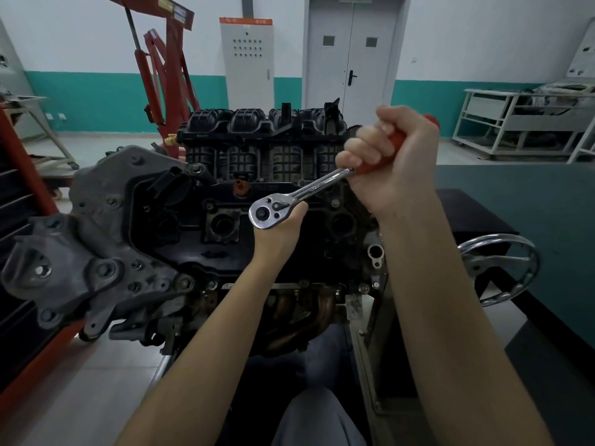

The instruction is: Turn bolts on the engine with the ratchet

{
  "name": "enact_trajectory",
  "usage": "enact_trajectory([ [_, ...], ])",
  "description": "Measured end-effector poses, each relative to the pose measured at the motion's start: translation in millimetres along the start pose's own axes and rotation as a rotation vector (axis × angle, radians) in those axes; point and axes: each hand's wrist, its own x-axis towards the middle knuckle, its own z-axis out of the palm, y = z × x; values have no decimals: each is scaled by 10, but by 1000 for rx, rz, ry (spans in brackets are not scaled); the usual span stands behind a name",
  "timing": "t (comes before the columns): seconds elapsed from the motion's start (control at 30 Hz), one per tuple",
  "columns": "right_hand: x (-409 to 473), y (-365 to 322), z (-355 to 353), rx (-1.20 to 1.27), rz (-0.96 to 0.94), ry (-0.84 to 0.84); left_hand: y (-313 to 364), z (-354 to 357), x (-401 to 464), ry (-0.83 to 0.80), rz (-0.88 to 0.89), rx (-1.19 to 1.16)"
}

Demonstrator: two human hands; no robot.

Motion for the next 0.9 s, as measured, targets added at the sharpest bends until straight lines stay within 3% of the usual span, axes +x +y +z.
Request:
enact_trajectory([
  [0.2,-580,392,-339,249,-231,124,-53,0,13,82,69,-20],
  [0.33,-779,523,-450,334,-270,150,-48,45,-15,54,103,-33],
  [0.5,-372,180,-325,154,-166,30,-18,65,25,30,111,-59],
  [0.7,110,-74,-70,15,53,26,22,81,-16,14,19,-29],
  [0.9,-509,344,-310,238,-215,128,-8,20,-1,69,78,-5],
])
